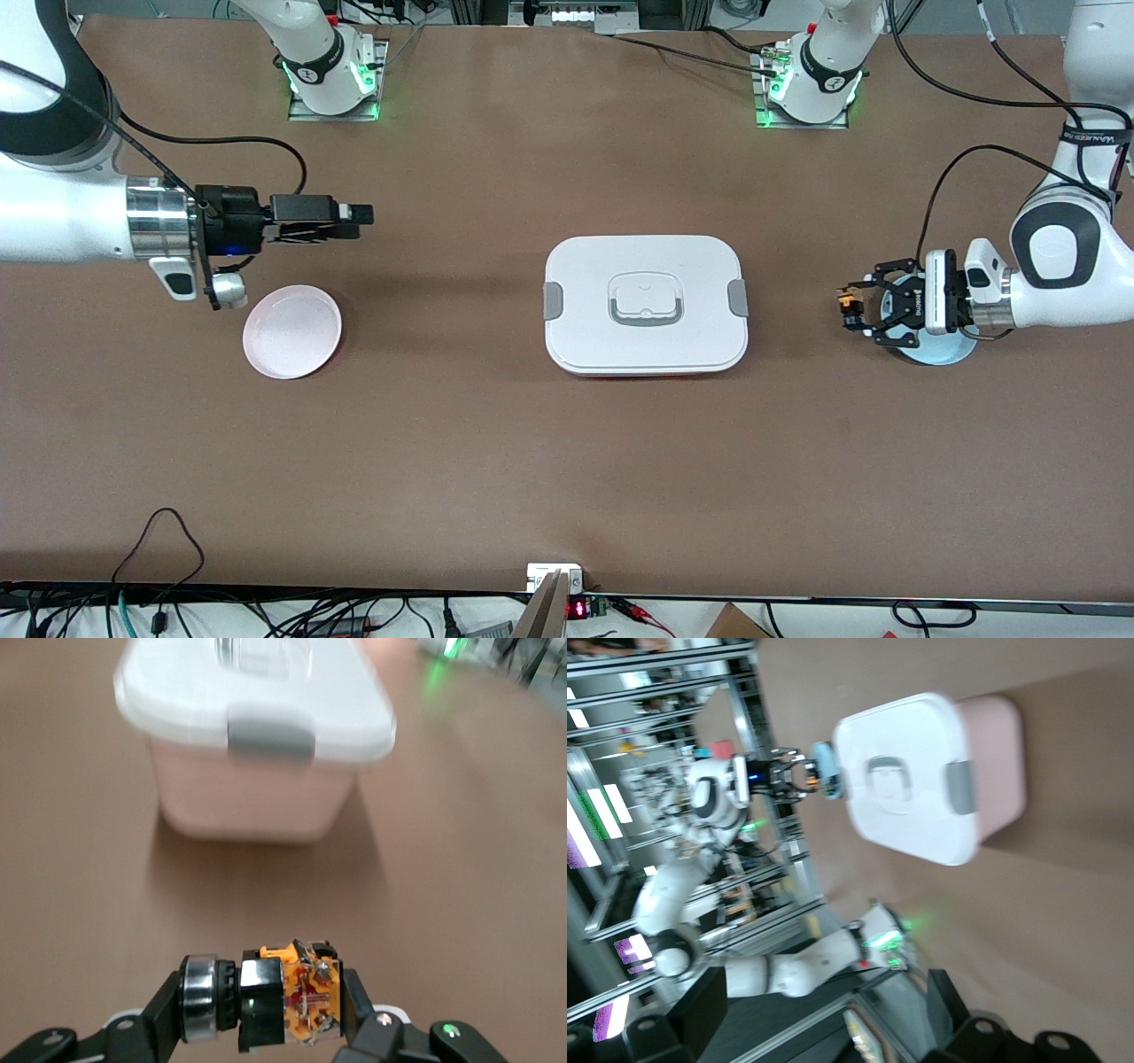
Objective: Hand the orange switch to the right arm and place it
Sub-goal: 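Lift the orange switch with the left gripper while the right gripper reaches inward, then carry the orange switch over the box toward the right gripper, then close the right gripper on the orange switch held by the left gripper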
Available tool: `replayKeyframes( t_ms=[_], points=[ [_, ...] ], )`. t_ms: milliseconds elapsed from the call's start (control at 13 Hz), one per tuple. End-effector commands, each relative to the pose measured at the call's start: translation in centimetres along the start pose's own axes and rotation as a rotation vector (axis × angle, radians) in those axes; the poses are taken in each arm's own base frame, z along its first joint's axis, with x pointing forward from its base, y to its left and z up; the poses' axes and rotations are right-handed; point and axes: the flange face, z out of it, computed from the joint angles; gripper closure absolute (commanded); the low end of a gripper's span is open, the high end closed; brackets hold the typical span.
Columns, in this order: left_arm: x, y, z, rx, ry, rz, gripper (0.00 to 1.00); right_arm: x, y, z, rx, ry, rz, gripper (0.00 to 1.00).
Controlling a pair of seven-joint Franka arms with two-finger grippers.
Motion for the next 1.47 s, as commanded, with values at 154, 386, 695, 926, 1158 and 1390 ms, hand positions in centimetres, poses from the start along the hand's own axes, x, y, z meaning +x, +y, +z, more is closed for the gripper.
replayKeyframes(
  t_ms=[154,386,695,926,1158,1390],
  points=[
    [10.9,-0.4,5.0,-0.080,0.481,0.033,1.00,0.7,-1.1,4.3,0.249,-0.054,0.032,0.00],
    [22.1,-0.3,11.5,-0.137,0.764,-0.014,1.00,1.6,-0.2,7.4,0.401,-0.071,0.107,0.00],
    [35.2,0.8,17.7,-0.091,0.887,-0.082,1.00,1.8,0.9,9.6,0.487,-0.084,0.167,0.00],
    [40.1,1.8,20.2,-0.045,0.861,-0.162,1.00,1.4,0.4,11.8,0.463,-0.098,0.183,0.00],
    [42.6,2.9,22.6,-0.019,0.809,-0.245,1.00,0.9,-0.8,14.2,0.441,-0.085,0.188,0.00],
    [44.4,3.3,23.2,0.001,0.788,-0.277,1.00,0.8,-1.3,14.5,0.448,-0.102,0.267,0.00]
  ],
)
